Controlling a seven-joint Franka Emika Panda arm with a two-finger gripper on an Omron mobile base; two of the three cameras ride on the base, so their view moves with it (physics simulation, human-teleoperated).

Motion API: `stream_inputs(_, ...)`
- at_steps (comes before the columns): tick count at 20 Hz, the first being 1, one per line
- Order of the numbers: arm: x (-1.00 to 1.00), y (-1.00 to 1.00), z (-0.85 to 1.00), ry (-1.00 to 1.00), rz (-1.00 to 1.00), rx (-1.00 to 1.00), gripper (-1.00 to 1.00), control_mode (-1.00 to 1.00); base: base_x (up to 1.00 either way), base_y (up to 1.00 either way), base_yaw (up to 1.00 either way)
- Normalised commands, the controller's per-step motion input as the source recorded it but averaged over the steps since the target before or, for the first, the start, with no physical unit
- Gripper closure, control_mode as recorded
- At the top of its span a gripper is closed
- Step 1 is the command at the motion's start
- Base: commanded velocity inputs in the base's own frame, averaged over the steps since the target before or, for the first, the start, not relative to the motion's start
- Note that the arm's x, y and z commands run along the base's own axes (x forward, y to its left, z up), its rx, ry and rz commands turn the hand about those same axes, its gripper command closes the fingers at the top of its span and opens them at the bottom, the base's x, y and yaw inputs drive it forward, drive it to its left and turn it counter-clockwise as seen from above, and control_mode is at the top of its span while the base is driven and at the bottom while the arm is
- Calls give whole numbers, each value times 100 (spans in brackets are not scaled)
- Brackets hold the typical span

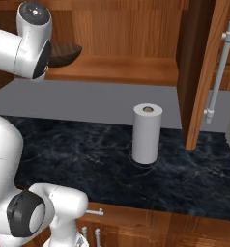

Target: Pick up the bowls from the cabinet and place each bowl in front of a stool on the dining counter.

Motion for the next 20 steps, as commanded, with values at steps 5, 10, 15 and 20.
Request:
stream_inputs(5,66,0,-33,0,0,2,-100,-100,0,0,0)
stream_inputs(10,66,0,-34,0,1,0,-100,-100,0,0,0)
stream_inputs(15,75,0,-3,1,2,1,-100,-100,0,0,0)
stream_inputs(20,72,0,0,4,4,0,-100,-100,0,0,0)
